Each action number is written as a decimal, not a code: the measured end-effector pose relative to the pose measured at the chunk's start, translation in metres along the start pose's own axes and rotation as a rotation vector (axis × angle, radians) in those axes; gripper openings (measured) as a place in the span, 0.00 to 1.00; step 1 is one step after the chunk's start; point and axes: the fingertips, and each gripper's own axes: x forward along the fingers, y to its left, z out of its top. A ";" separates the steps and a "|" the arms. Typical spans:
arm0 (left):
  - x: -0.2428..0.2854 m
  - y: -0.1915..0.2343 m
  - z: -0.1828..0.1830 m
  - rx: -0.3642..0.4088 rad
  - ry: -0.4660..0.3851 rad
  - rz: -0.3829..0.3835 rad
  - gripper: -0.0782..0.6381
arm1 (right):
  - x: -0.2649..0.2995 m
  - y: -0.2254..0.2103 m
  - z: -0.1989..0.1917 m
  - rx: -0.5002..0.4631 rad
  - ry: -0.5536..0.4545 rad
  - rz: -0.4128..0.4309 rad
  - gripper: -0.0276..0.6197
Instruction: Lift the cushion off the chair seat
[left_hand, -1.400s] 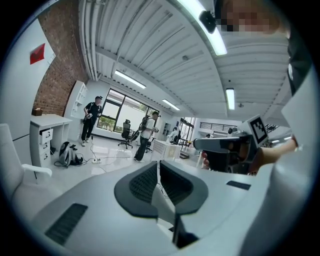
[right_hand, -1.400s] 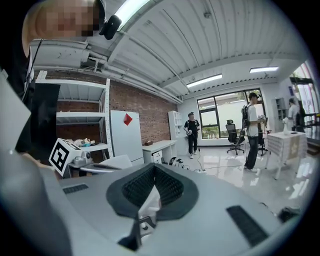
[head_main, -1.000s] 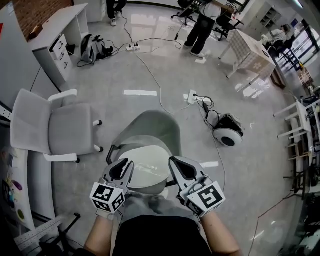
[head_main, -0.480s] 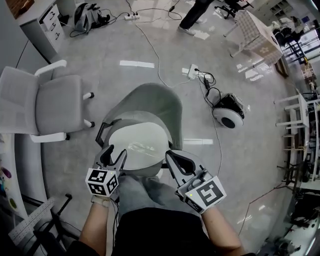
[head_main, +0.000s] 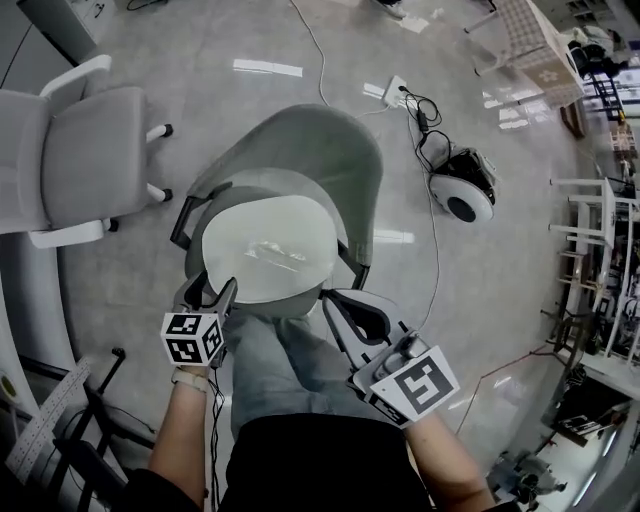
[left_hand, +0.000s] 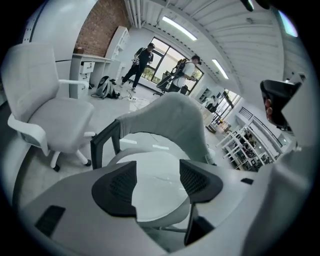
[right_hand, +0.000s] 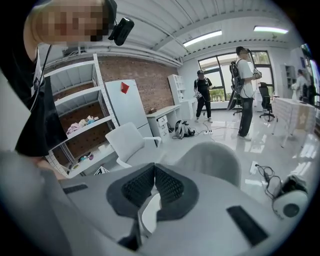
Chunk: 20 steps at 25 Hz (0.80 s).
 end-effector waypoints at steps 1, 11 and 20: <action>0.004 0.005 -0.008 -0.006 0.015 0.008 0.48 | 0.004 0.000 -0.005 0.006 0.012 0.001 0.06; 0.046 0.052 -0.073 -0.107 0.123 0.054 0.50 | 0.047 0.006 -0.046 0.055 0.104 0.045 0.06; 0.075 0.085 -0.132 -0.177 0.215 0.133 0.54 | 0.062 0.004 -0.065 0.084 0.140 0.047 0.06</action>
